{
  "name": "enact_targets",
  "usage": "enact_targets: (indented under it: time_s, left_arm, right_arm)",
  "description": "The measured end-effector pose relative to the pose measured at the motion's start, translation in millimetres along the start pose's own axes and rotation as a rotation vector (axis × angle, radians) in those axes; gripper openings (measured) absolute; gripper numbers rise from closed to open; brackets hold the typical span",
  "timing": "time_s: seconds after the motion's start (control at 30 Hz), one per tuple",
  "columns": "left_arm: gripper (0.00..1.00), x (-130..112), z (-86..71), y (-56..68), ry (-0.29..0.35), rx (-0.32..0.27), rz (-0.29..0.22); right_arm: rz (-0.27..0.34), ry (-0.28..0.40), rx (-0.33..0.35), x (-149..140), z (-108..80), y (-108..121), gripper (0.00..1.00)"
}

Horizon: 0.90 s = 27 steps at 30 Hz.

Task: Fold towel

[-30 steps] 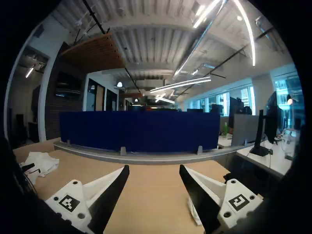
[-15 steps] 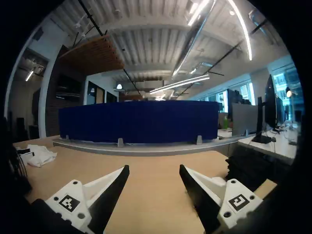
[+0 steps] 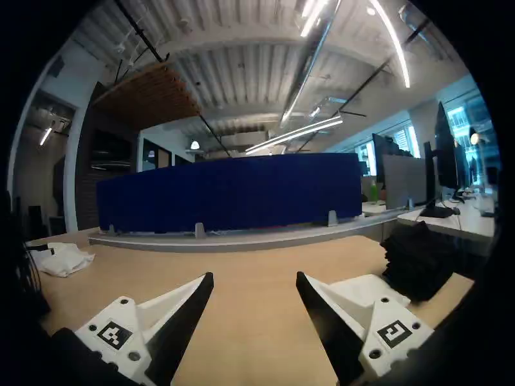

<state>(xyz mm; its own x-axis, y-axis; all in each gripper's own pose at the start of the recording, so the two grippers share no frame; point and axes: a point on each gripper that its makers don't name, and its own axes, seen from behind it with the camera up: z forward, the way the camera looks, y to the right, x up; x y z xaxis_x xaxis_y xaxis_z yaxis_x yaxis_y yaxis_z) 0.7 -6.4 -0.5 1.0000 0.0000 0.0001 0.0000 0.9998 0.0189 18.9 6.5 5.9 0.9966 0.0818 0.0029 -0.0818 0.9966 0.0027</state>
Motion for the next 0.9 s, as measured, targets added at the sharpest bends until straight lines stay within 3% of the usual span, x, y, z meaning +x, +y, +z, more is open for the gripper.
enact_targets:
  time_s: [0.9]
  left_arm:
    - [0.98,0,0.0,-0.2,0.0,0.0,0.0]
  right_arm:
    - [-0.082,0.005,-0.01,-16,-4.0,-5,0.99]
